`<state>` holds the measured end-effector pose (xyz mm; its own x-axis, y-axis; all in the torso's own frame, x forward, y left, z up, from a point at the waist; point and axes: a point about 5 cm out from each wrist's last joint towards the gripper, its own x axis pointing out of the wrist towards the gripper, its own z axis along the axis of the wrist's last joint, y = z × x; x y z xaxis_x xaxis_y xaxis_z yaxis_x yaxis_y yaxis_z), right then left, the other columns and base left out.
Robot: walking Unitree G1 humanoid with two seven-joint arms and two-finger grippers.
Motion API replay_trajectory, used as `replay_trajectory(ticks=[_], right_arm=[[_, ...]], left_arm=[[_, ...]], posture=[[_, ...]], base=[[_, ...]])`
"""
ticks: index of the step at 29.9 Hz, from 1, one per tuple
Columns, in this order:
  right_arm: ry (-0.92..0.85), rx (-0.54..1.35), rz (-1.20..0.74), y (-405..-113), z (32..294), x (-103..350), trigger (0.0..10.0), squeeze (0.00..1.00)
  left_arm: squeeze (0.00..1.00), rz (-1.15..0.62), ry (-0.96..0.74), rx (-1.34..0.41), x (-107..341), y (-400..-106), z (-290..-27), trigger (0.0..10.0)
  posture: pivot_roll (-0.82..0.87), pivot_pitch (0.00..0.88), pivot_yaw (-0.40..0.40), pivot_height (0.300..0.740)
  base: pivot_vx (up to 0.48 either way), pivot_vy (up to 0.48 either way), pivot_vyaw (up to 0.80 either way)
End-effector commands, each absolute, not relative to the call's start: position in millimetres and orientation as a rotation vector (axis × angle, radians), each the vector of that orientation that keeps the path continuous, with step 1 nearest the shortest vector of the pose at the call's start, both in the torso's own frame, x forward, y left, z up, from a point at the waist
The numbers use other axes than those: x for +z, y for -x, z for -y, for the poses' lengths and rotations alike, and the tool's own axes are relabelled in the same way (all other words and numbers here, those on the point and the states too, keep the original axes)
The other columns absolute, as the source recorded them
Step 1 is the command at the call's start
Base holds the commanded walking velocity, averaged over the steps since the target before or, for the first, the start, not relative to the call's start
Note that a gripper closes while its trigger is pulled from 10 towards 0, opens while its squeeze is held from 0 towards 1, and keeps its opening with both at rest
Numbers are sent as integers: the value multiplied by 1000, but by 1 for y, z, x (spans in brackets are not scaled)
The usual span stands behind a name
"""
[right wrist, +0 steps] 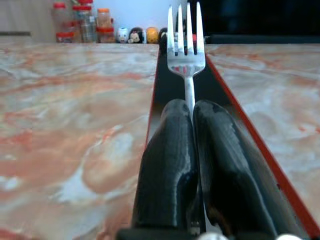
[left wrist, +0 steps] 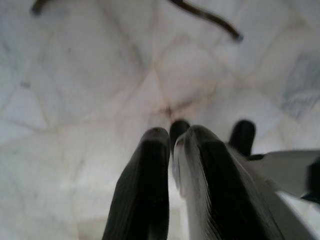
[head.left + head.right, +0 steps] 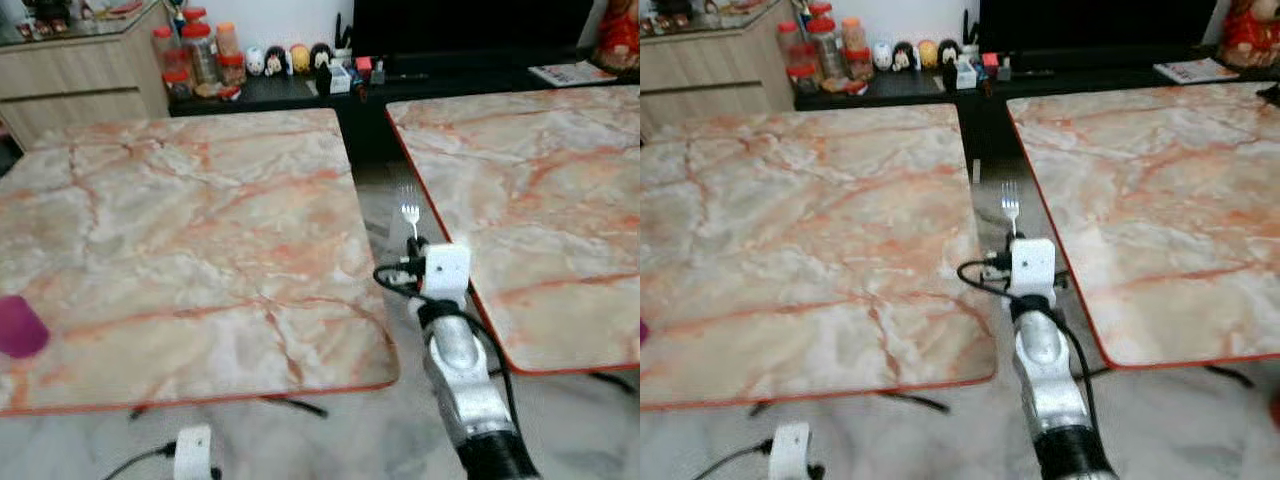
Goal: Setting the table
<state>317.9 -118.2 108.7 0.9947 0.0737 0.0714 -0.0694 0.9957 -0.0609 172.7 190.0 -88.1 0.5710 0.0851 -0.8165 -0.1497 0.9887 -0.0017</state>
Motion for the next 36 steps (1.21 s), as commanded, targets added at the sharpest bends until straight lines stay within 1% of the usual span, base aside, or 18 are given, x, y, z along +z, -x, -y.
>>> replay_trajectory(ticks=[1,6,8,13,15,27,36], right_arm=[[68,79,100,-320,120,114,10000,0],[104,125,100,-316,117,108,10000,0],[144,148,53,-308,119,91,10000,0],[148,200,53,-296,123,80,10000,0],[182,239,59,-286,124,75,10000,0],[231,269,32,-257,144,52,10000,0],[247,261,1,-246,154,41,10000,0]], left_arm=[[0,-950,60,134,-88,-173,-191,10000],[0,-952,64,135,-88,-172,-189,10000],[0,-951,65,135,-88,-172,-189,10000],[0,-949,67,140,-88,-172,-190,10000],[0,-950,66,139,-89,-171,-190,10000],[0,-949,62,139,-89,-170,-191,10000],[0,-946,61,138,-89,-170,-190,10000]], posture=[[-27,49,50,740],[-30,50,46,740],[-27,53,46,740],[-32,57,47,740],[-38,61,47,740],[-45,70,49,740],[-47,71,47,740]], base=[[0,-480,0],[0,-480,0],[0,-480,0],[0,-480,0],[0,-480,0],[0,-480,0],[0,-480,0]])
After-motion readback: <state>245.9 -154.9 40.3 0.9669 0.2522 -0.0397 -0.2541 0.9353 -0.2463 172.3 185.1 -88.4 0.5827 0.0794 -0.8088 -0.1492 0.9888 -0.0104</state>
